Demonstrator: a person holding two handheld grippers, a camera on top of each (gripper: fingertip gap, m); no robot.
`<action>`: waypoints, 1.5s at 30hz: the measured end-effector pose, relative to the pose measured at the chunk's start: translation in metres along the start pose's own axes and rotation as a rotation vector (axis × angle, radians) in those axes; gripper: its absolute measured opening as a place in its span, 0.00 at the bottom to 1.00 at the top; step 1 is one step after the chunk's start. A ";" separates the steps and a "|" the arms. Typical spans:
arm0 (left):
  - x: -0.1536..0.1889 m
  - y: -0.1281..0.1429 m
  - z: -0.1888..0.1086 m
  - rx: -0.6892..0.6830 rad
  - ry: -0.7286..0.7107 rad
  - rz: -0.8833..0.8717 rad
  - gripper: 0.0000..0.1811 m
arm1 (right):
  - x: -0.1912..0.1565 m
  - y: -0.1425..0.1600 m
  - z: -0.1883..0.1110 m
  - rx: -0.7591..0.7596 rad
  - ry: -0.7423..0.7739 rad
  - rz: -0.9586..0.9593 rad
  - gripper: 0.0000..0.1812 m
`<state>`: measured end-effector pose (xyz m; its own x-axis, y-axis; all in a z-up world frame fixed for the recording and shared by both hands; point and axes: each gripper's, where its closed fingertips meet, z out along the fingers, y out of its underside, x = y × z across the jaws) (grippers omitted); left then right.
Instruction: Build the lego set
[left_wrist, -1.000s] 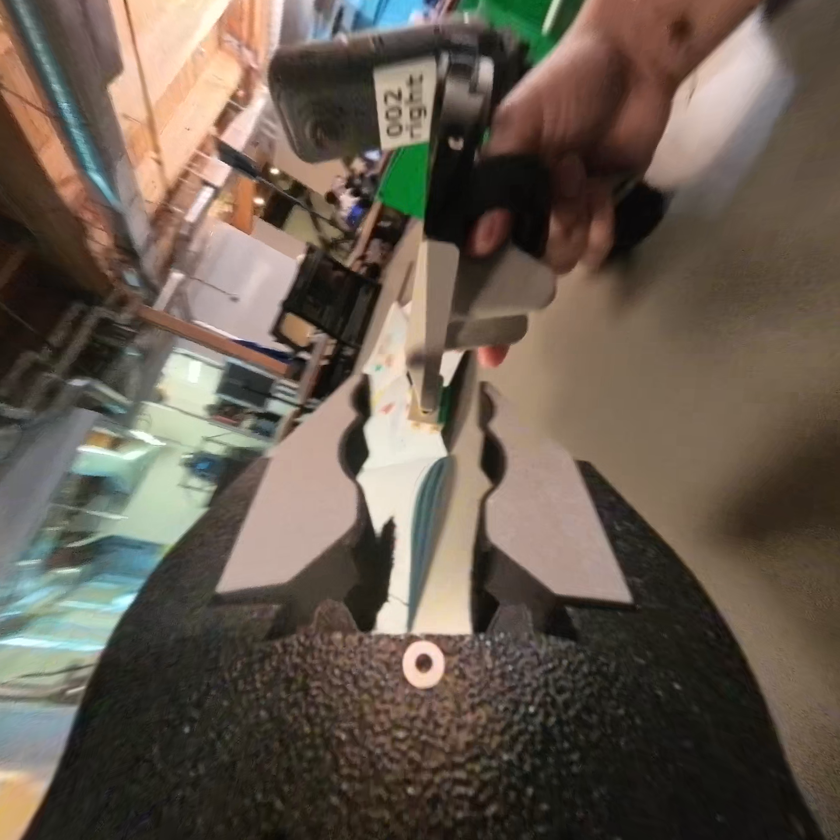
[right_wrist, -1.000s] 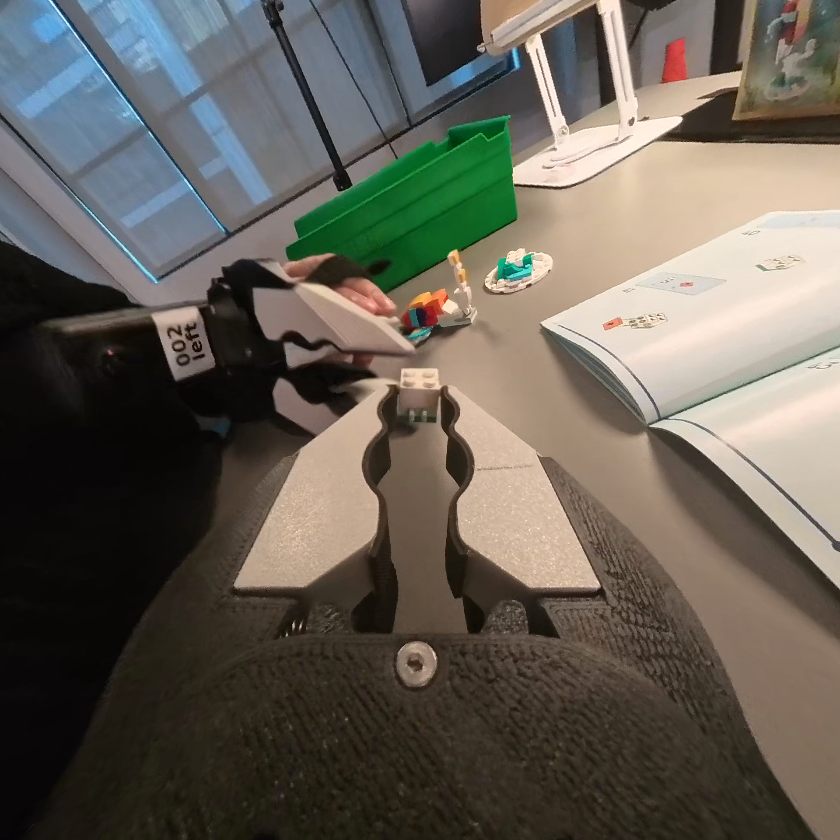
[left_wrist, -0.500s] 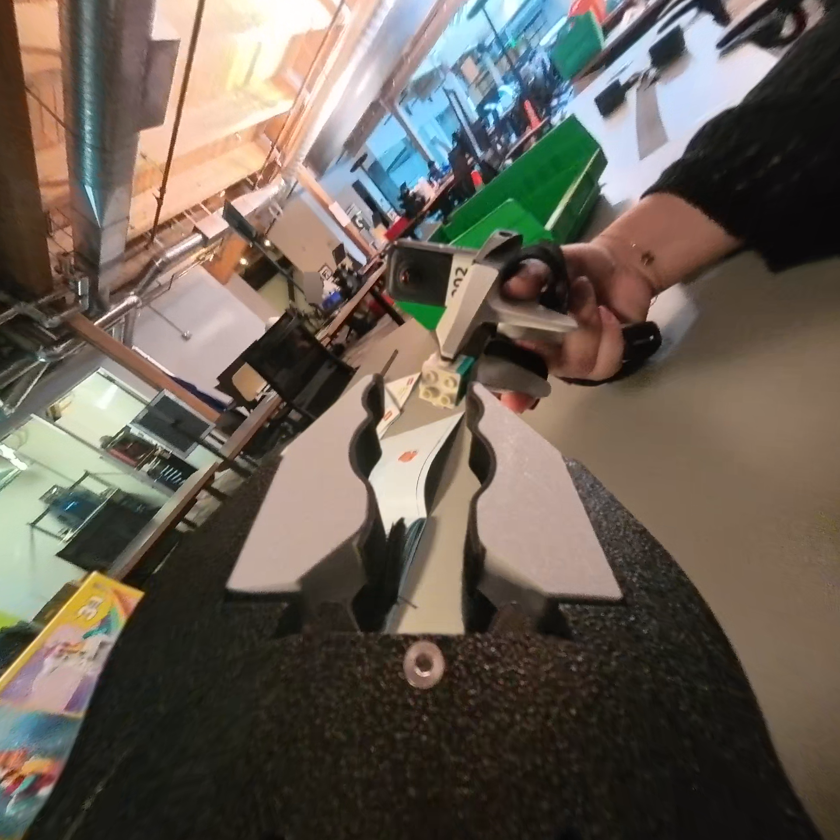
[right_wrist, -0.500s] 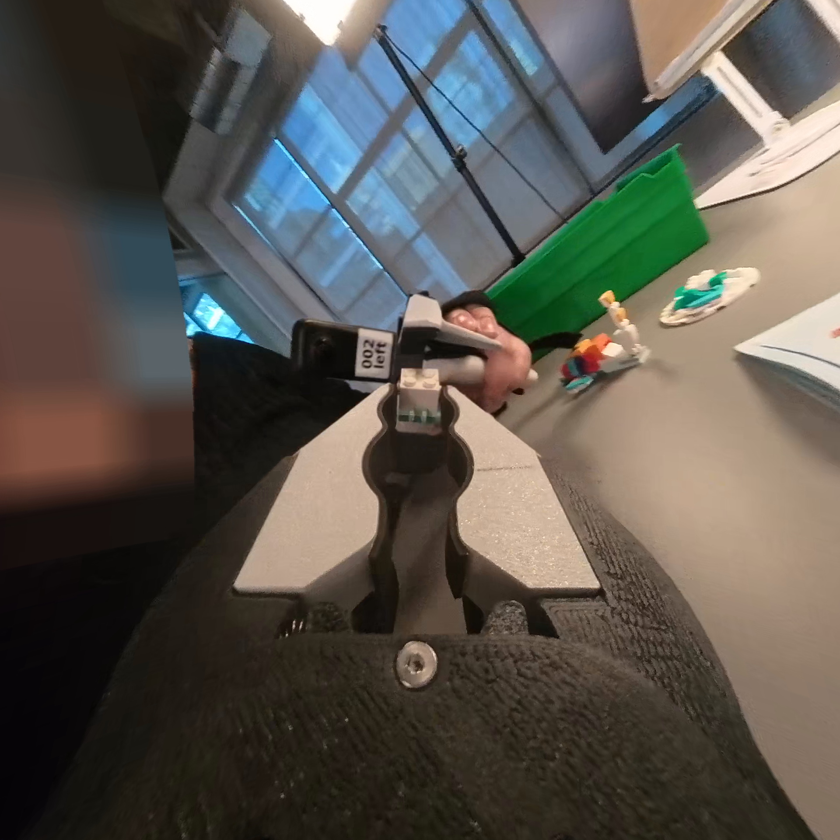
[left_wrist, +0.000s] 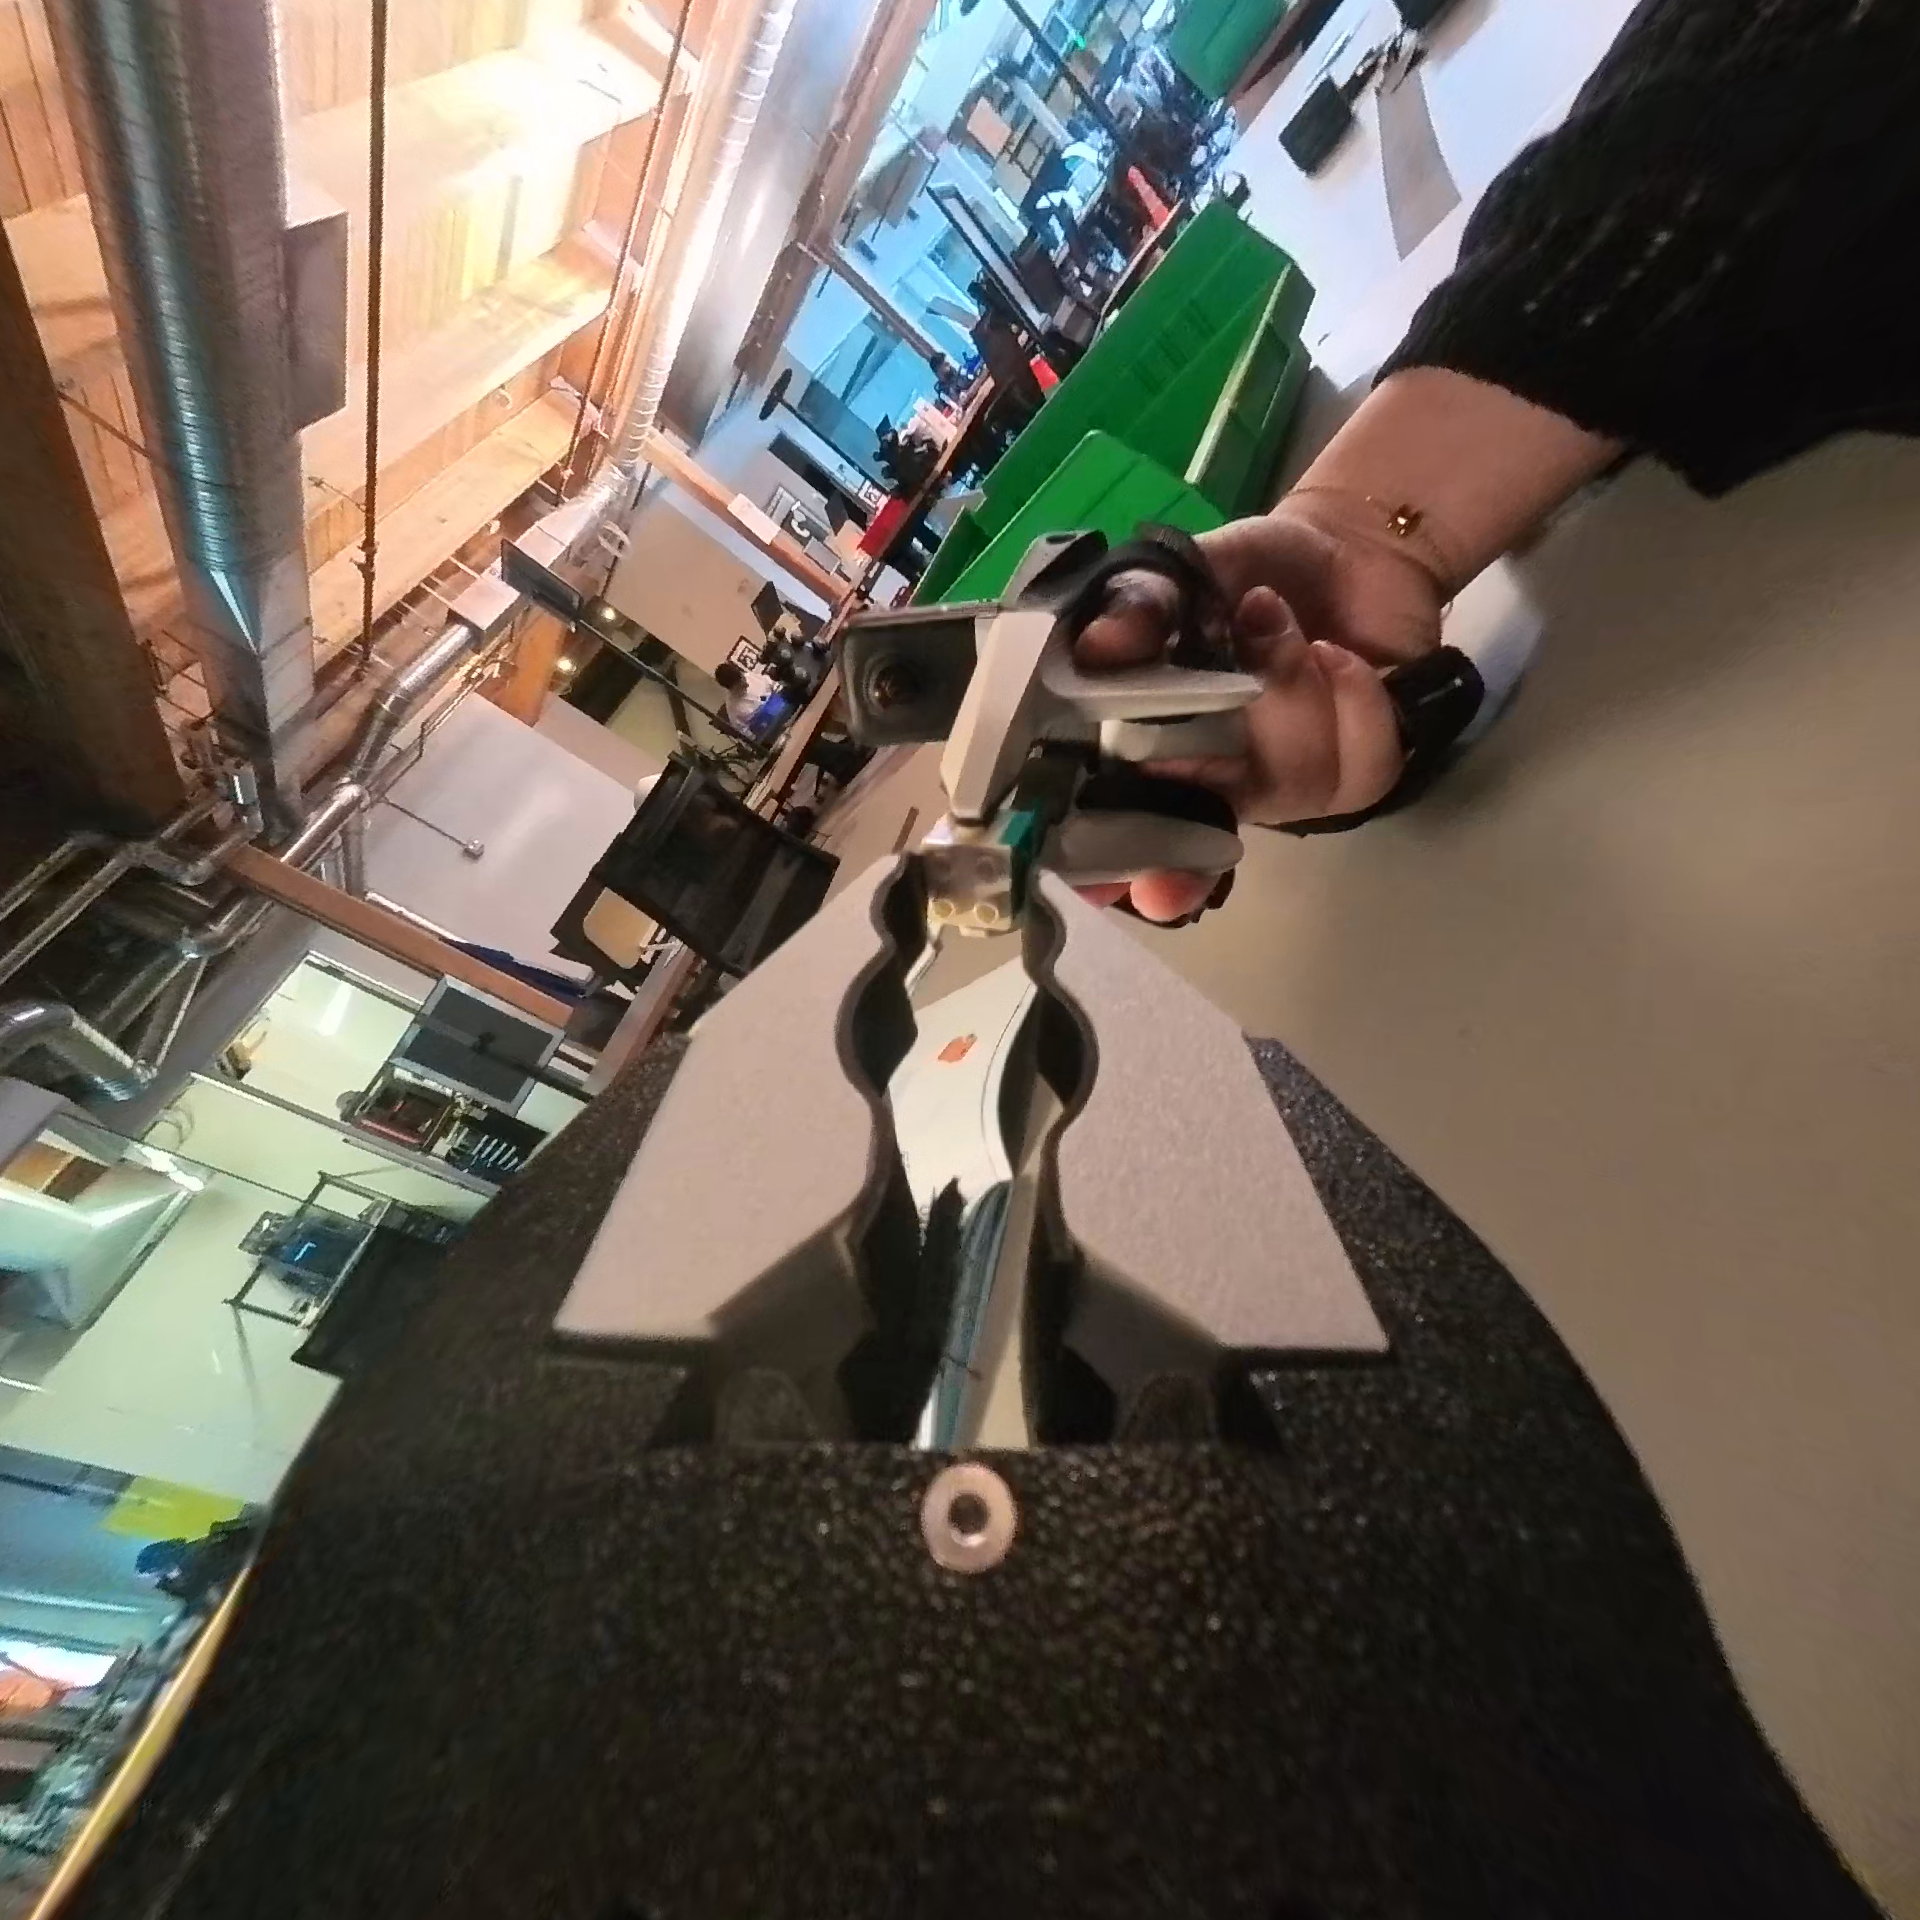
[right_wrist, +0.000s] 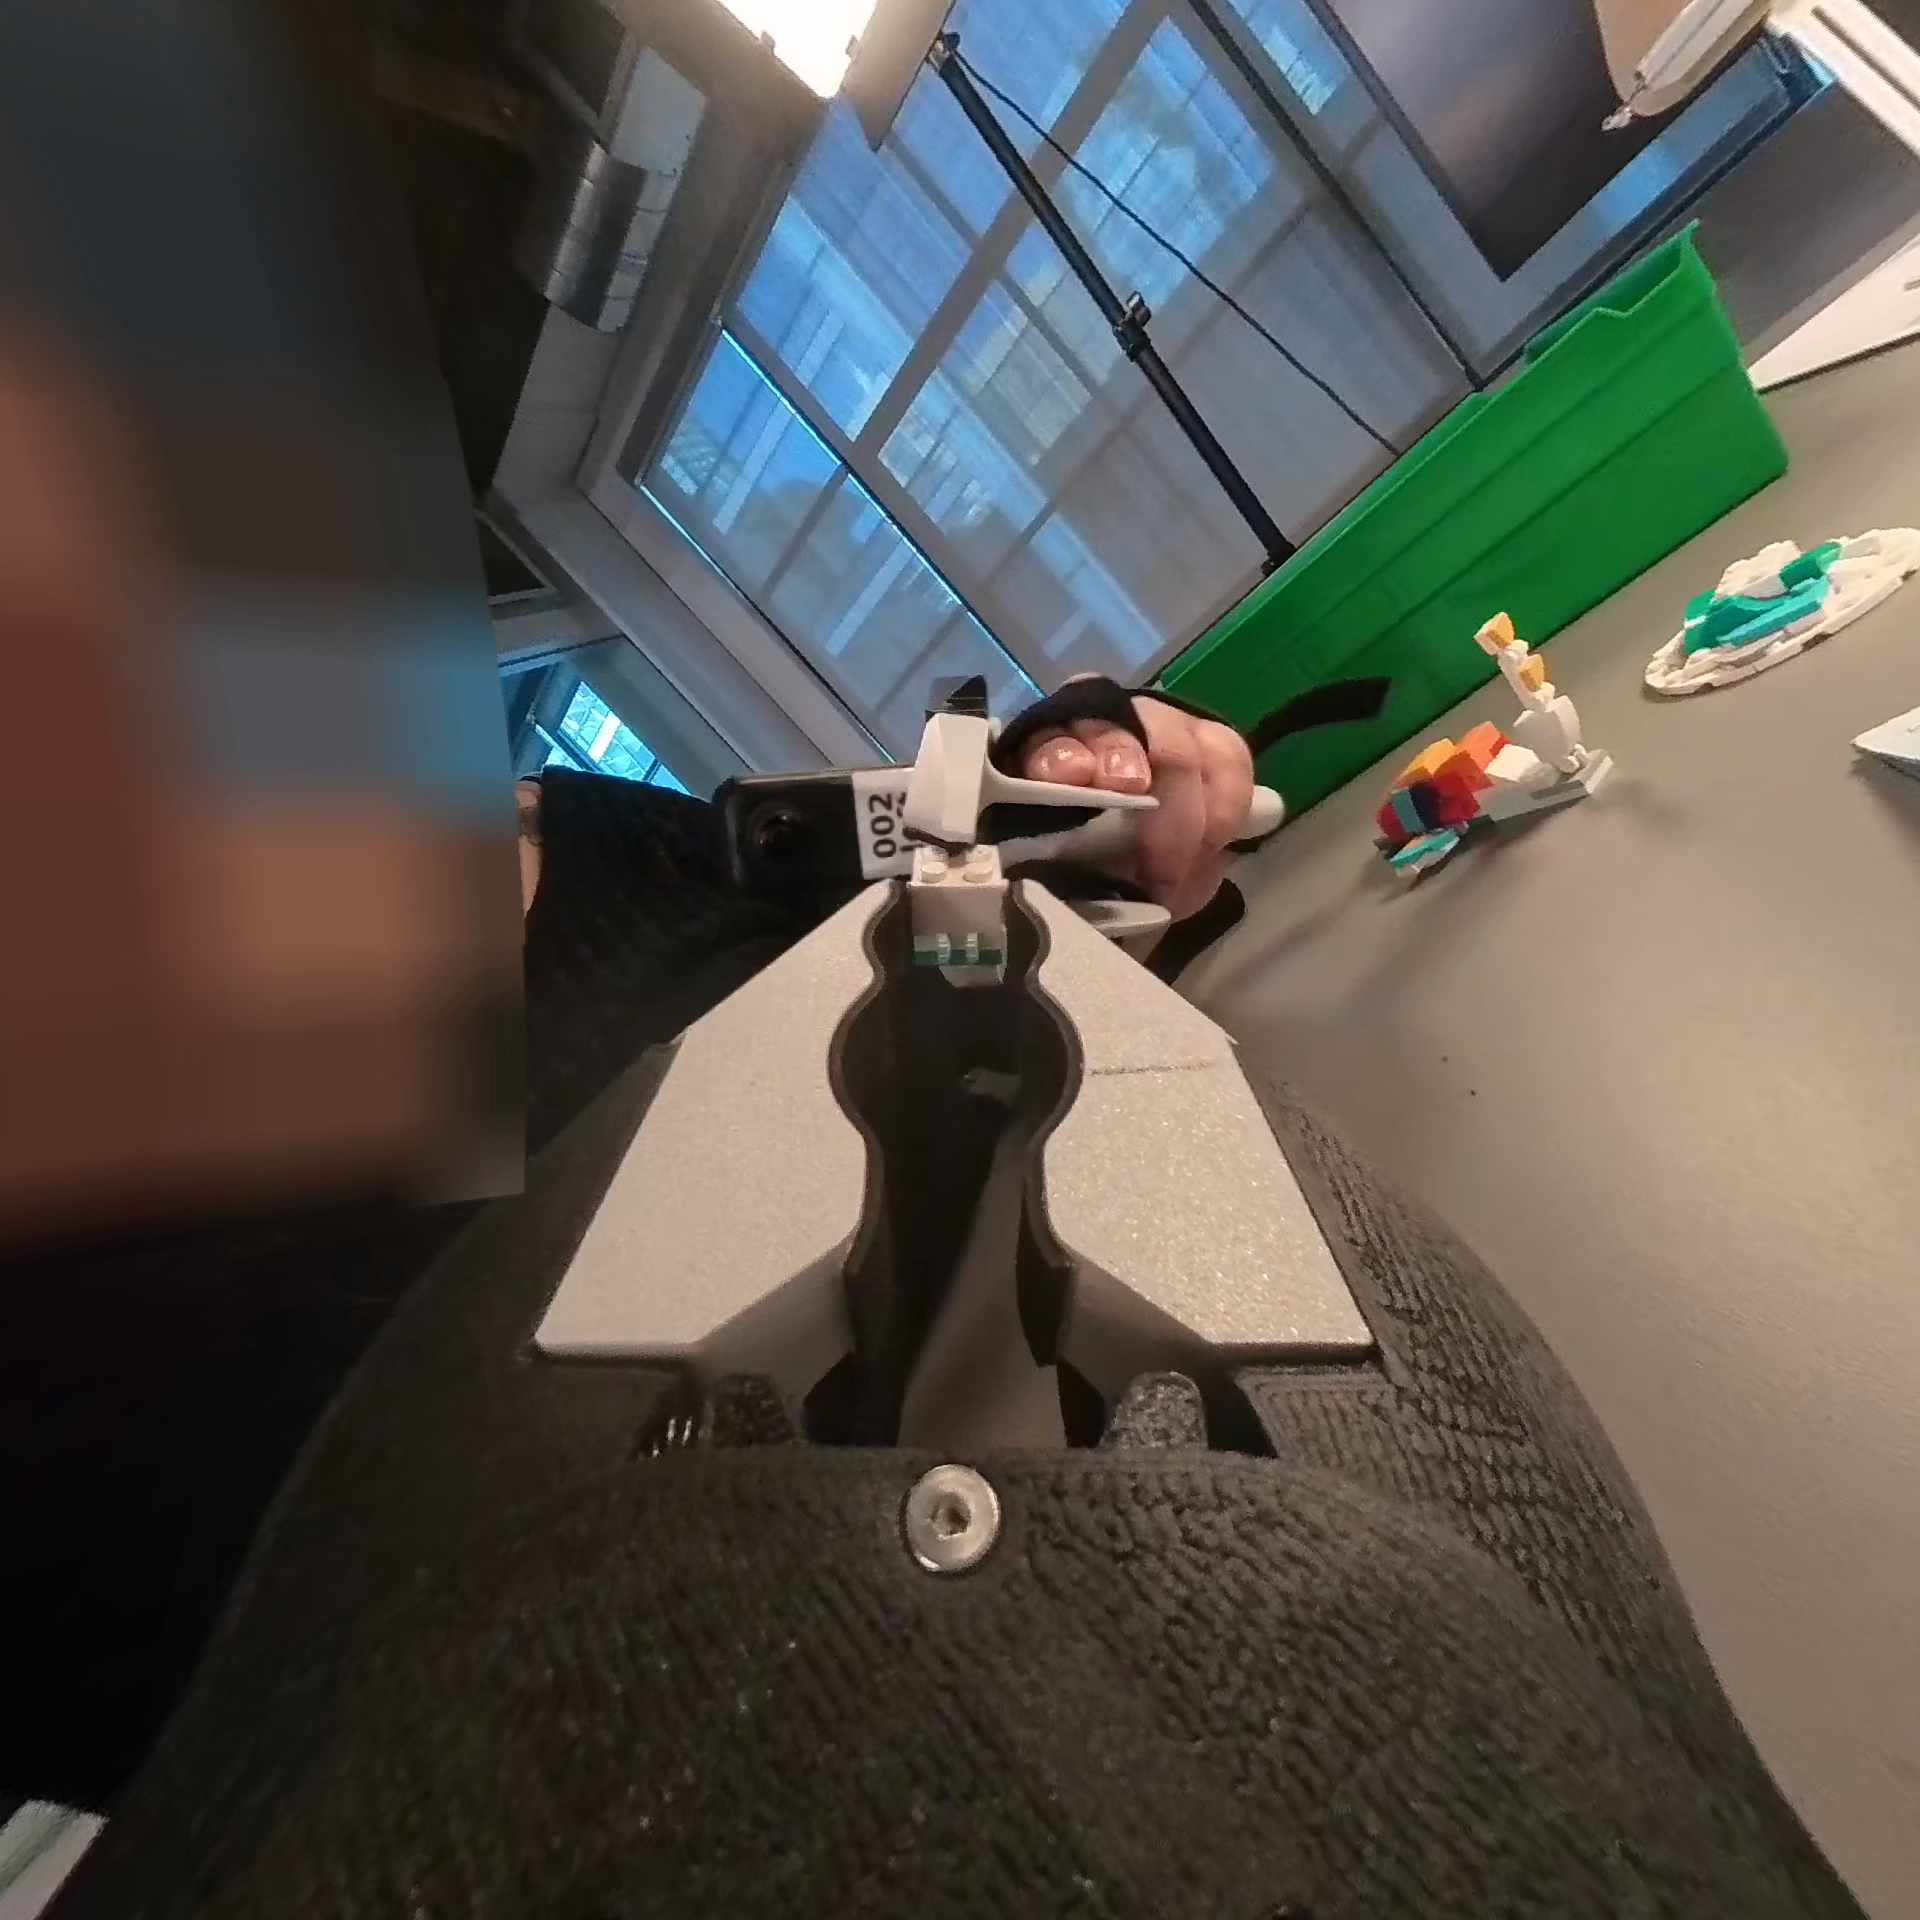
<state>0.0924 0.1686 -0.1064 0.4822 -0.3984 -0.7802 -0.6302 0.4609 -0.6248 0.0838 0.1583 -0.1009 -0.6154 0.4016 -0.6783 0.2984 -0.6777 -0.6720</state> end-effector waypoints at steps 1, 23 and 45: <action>0.000 0.001 0.000 -0.008 0.003 0.006 0.09 | 0.001 0.000 0.000 0.000 0.004 0.000 0.10; 0.006 0.033 -0.011 -0.052 0.129 -0.311 0.23 | 0.053 0.036 -0.025 -0.445 0.501 -0.490 0.10; -0.010 0.042 -0.014 -0.090 0.066 -0.382 0.18 | 0.074 0.054 -0.069 -0.738 0.673 -0.686 0.21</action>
<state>0.0524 0.1806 -0.1246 0.6541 -0.5790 -0.4868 -0.4652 0.1996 -0.8624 0.1043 0.1942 -0.2076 -0.3720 0.9281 0.0136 0.5382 0.2276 -0.8115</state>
